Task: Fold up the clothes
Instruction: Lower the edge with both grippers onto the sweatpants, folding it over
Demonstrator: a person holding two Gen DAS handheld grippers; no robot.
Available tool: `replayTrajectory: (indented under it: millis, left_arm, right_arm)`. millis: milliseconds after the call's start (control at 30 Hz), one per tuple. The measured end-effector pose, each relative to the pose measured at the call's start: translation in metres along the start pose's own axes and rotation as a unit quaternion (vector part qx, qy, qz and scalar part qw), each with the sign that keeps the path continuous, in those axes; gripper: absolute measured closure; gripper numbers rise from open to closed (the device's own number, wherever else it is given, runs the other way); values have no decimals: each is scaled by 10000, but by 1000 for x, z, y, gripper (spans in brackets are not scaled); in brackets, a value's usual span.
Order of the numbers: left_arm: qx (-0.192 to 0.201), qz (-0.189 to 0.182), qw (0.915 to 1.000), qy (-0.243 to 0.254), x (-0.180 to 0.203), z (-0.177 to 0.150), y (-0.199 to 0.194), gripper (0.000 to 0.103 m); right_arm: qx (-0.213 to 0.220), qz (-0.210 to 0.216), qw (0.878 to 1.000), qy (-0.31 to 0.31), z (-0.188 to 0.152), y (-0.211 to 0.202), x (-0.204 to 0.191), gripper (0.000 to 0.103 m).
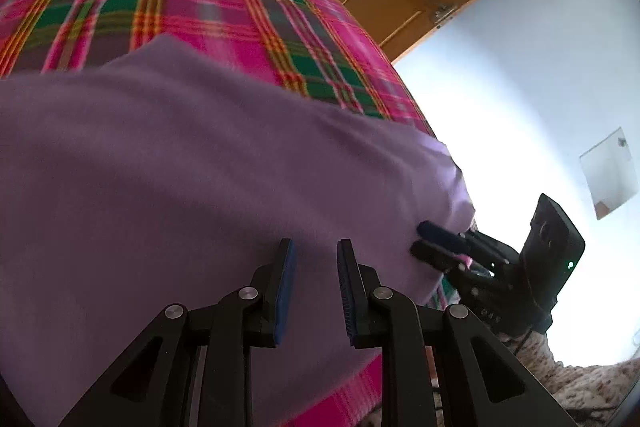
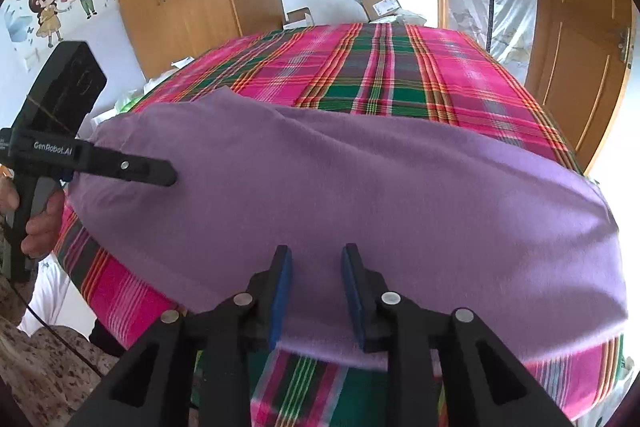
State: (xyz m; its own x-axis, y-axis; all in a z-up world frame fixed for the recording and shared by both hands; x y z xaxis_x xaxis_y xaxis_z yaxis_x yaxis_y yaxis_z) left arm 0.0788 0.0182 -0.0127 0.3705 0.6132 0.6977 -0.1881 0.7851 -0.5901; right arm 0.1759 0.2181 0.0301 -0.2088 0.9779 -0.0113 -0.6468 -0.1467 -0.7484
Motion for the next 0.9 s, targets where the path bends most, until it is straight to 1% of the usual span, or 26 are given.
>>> replayTrajectory:
  millis: [100,200,367,467,600,700,767,833,900]
  left_arm:
    - [79,51,10000,-15,-1,-13,-2,81]
    - [173,-13,9998,-70,-5,-26,-6,81]
    - [329,-114,9994,-56,-7,-54,-26,81]
    - [389,-93,9992,-50,-7,-64,-31,81]
    - [492,-82,9987,-131,-12,-72,-36,81]
    - [614,-6,9979,-228,-18,-78,-45,81]
    - [692,34,9972,-296,-22,-81,-51,81]
    - [779,62,9962,-385,-27,-84,-59,81]
    - [895,116,9946,-507,-32,-85,-65,81]
  right_arm:
    - [93,-89,9999,11,-10,-7,0,76]
    - [192,-181,9996,23,-21,-13,0,75]
    - [268,-218,9993,150,-31,-25,3,75]
    - [332,-239,9989,228,-36,-32,4,75]
    - [652,-205,9966,457,-29,-38,8,75]
    - [656,-324,9957,566,-24,-26,9,75]
    - [582,-444,9949,700,-27,-19,15,75]
    - [596,-421,9940,813,-31,-20,22,75]
    - [629,-498,9925,923,-36,-26,34,75]
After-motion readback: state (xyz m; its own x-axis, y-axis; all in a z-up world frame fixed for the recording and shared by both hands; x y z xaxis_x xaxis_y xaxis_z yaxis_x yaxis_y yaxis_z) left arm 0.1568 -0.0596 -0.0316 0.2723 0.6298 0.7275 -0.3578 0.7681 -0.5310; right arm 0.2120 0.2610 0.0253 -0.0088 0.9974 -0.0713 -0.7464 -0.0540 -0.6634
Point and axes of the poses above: each gripper's, at about its wrist camera, not at the fingertips, and y roughly the way its jaws point, x to its right, z to its top, the point moved 1 cm from there along y, roughly the way its jaws point, and after that the axes turned 9 degrees about -z, right-handed, at the moved point
